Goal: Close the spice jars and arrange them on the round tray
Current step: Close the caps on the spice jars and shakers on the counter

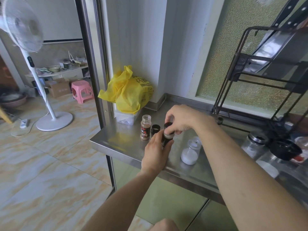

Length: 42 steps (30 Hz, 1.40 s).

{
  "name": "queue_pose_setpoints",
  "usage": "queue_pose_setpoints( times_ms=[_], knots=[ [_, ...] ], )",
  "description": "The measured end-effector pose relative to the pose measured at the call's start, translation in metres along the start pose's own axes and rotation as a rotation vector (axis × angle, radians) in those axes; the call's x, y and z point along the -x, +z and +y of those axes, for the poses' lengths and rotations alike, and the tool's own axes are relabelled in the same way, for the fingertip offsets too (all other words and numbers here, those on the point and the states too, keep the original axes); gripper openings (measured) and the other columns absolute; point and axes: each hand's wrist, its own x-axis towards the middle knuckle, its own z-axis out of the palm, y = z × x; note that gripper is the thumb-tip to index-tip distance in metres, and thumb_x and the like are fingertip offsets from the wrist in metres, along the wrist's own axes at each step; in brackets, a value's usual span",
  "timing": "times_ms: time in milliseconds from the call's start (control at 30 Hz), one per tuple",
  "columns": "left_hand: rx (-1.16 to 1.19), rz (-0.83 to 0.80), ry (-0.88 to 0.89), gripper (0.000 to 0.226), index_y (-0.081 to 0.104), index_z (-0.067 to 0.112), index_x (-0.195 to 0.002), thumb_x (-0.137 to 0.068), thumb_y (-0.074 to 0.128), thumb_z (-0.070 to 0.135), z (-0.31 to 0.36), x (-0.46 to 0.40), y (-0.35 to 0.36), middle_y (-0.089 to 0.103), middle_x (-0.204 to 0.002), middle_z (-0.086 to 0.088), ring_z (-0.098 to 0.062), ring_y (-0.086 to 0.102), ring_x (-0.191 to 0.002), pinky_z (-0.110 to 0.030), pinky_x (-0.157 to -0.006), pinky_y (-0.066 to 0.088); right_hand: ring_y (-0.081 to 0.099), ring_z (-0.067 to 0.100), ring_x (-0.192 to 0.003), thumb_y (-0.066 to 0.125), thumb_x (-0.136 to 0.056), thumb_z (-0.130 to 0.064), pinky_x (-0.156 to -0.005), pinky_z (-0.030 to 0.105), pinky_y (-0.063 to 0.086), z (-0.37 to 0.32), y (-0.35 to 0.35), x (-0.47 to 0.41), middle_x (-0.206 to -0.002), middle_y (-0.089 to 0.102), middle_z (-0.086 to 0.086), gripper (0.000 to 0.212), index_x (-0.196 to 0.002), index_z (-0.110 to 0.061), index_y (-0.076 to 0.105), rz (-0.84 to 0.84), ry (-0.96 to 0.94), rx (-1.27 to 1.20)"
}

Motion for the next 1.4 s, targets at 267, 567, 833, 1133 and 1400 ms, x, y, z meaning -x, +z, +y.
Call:
queue_pose_setpoints(
  times_ms=[267,567,833,1133,1400],
  knots=[
    [-0.068,-0.013,-0.009,0.048,0.053,0.012,-0.135,-0.097,0.055,0.042,0.001,0.002,0.002,0.065,-0.117,-0.005,-0.023,0.056,-0.105,-0.038,-0.083,0.045,0.061,0.034,-0.093,0.078,-0.076,-0.042,-0.072,0.035,0.053,-0.010,0.001,0.015,-0.097,0.055,0.006,0.034,-0.101,-0.022,0.066,0.054,-0.080,0.264],
    [-0.064,-0.038,-0.018,0.051,0.051,0.012,-0.140,-0.099,0.055,0.041,0.005,0.003,0.000,0.063,-0.123,-0.006,-0.024,0.058,-0.110,-0.038,-0.086,0.046,0.057,0.033,-0.082,0.074,-0.082,-0.030,-0.063,0.032,0.043,-0.019,-0.001,0.014,-0.085,0.060,0.012,0.021,-0.081,-0.011,0.063,0.060,-0.050,0.301],
    [-0.060,-0.025,-0.028,0.050,0.052,0.010,-0.138,-0.098,0.057,0.040,0.004,0.002,0.001,0.064,-0.120,-0.007,-0.024,0.058,-0.107,-0.036,-0.085,0.045,0.072,0.023,-0.068,0.072,-0.083,-0.040,-0.078,0.042,0.062,-0.015,-0.007,0.011,-0.063,0.062,0.002,0.027,-0.082,-0.014,0.067,-0.002,-0.005,0.200],
    [-0.007,0.029,-0.019,0.034,0.063,0.011,-0.120,-0.094,0.070,0.031,0.003,0.001,0.001,0.070,-0.108,-0.004,-0.020,0.061,-0.101,-0.030,-0.083,0.046,0.070,0.027,-0.070,0.067,-0.081,-0.058,-0.075,0.041,0.061,-0.008,-0.006,0.004,-0.064,0.066,0.006,0.046,-0.069,-0.013,0.063,0.023,-0.002,0.205],
    [-0.014,0.096,-0.069,0.029,0.066,0.020,-0.101,-0.084,0.077,0.042,0.014,-0.007,-0.002,0.068,-0.088,0.007,-0.015,0.063,-0.083,-0.031,-0.073,0.048,0.044,0.025,-0.048,0.080,-0.056,-0.030,-0.047,0.030,0.039,0.003,-0.001,-0.005,-0.050,0.056,0.005,0.031,-0.068,-0.004,0.070,0.073,-0.032,0.192]
  ],
)
